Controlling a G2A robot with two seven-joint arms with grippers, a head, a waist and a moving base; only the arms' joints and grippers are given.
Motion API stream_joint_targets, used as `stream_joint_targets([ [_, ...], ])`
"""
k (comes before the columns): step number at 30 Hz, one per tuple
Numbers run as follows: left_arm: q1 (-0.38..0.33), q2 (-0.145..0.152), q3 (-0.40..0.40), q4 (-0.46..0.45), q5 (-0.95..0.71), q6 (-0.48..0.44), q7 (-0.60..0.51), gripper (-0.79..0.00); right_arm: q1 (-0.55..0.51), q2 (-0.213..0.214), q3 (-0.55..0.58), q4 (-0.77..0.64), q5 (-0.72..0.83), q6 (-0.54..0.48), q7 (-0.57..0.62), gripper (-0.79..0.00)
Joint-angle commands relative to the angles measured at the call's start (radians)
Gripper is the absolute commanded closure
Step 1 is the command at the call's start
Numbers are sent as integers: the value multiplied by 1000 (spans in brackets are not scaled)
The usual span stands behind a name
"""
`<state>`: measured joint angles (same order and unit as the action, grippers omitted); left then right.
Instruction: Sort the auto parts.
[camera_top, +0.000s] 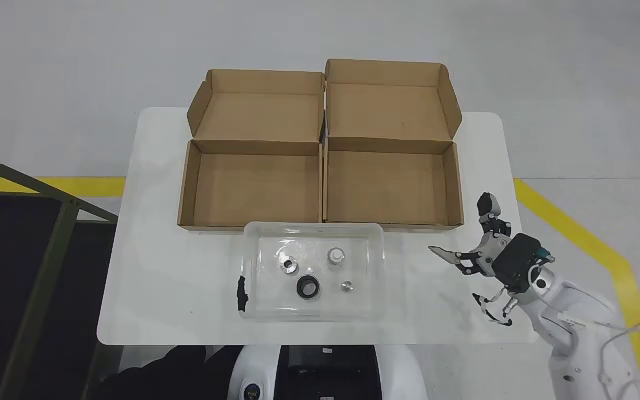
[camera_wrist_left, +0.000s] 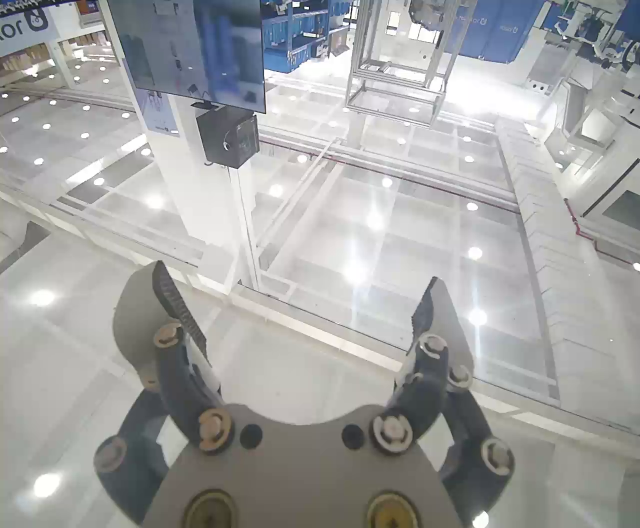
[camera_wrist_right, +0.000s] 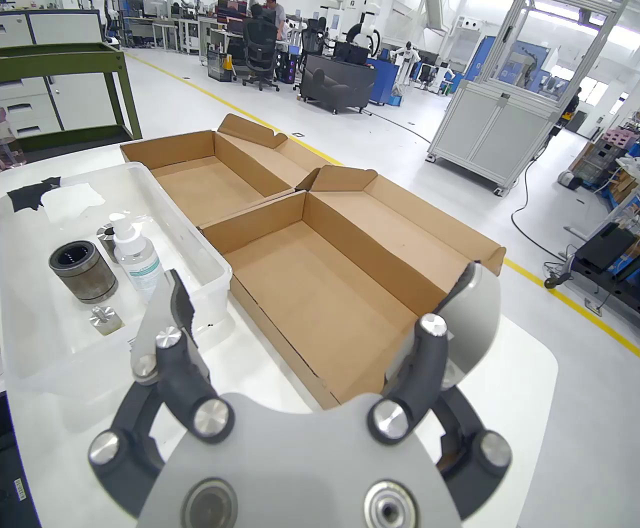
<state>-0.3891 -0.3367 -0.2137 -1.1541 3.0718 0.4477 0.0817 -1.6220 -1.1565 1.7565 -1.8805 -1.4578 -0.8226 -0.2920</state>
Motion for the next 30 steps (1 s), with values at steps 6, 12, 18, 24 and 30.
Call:
stream_joint_targets([
  [6,0,0,0,0,0,0,0,-785,0,0,0,0,0,0,0,-784],
  [12,0,0,0,0,0,0,0,-785,0,0,0,0,0,0,0,-785],
  [18,0,0,0,0,0,0,0,-784,0,0,0,0,0,0,0,-784],
  [24,0,0,0,0,0,0,0,-785,-2,1,-15,-8,5,15,30,-785],
  [30,0,0,0,0,0,0,0,-785,32,9,-79,-55,-53,-47,110,-785],
])
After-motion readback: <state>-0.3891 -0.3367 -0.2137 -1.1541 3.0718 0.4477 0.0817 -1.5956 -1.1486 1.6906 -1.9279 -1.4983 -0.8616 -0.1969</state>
